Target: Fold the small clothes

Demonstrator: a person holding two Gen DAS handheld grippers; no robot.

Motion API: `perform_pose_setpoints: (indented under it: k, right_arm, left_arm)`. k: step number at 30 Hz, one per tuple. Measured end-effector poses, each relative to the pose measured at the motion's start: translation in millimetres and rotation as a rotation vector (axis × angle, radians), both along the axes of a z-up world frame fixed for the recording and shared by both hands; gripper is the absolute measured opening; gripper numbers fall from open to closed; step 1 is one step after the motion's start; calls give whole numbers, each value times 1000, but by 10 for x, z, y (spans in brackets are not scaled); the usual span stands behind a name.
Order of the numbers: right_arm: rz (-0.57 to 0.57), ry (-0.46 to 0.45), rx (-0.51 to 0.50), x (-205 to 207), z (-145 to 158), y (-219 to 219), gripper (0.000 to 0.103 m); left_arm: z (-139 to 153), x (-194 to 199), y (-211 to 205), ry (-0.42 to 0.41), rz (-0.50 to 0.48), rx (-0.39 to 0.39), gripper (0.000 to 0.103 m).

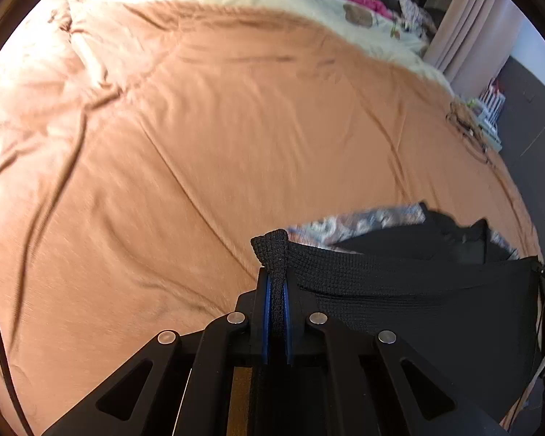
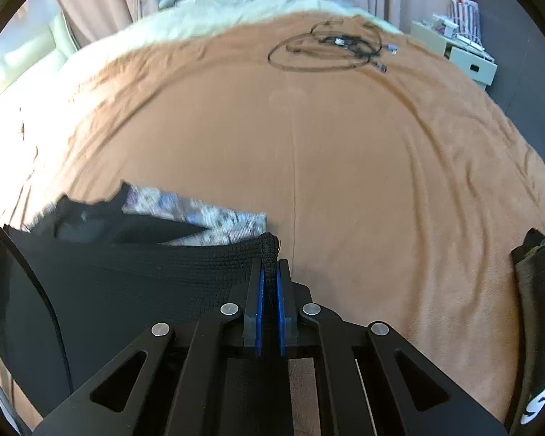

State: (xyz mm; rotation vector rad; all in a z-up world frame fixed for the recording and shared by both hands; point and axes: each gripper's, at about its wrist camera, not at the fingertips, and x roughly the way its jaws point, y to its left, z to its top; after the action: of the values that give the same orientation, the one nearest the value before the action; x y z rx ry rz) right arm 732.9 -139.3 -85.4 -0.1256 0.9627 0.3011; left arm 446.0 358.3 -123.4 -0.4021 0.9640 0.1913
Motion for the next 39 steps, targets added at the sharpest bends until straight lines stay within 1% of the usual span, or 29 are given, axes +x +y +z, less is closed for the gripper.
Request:
perform_pose_setpoints:
  k: [2, 5, 9, 14, 19, 22, 24, 25, 27, 28, 29, 30, 31, 32, 34, 39]
  right_arm:
    - [-5, -25, 11, -28, 103, 0, 2]
    - [-13, -50, 1, -36, 201, 53, 2]
    - [-30, -51, -7, 81, 210, 150, 2]
    - [-43, -30, -44, 368, 90, 318, 2]
    - [-74, -4, -80, 649, -88, 409, 2]
    - [-89, -1, -88, 785, -152, 468, 2]
    - [-98, -7, -112, 847, -205, 515, 2]
    - [-108, -3, -131, 882, -234, 537, 3]
    - [-142, 28, -154, 927, -290, 570, 7]
    - [-149, 31, -153, 919, -289, 574, 16]
    - [-147, 26, -149, 911, -269, 584, 26]
    - [-141, 15, -142, 876, -241, 587, 49]
    - [-137, 1, -137, 838, -204, 586, 62]
    - [-133, -8, -131, 796, -168, 582, 62]
    - [-119, 2, -105, 716, -126, 557, 62]
    - [-74, 11, -65, 386, -45, 557, 62]
  left_arm:
    - [127, -3, 5, -25, 6, 21, 6]
    - [239, 64, 26, -42, 19, 46, 6]
    - [273, 238, 76, -42, 45, 63, 6]
    - [196, 470, 124, -16, 53, 81, 6]
    - [54, 711, 142, 8, 47, 100, 6]
    - [-22, 824, 143, 13, 46, 125, 6]
    - [-82, 888, 156, 15, 53, 116, 6]
    - [-119, 928, 162, 29, 52, 112, 10]
    - [-176, 985, 179, 78, 74, 114, 18]
    - [-188, 984, 191, 99, 90, 122, 24]
    - [-177, 966, 200, 100, 100, 122, 27]
    - [-152, 912, 211, 87, 103, 107, 28]
    - [-144, 881, 213, 82, 99, 97, 32]
    - [-132, 841, 211, 82, 94, 91, 35]
    - [-106, 723, 195, 90, 89, 85, 35]
    - [-56, 412, 109, 98, 69, 42, 35]
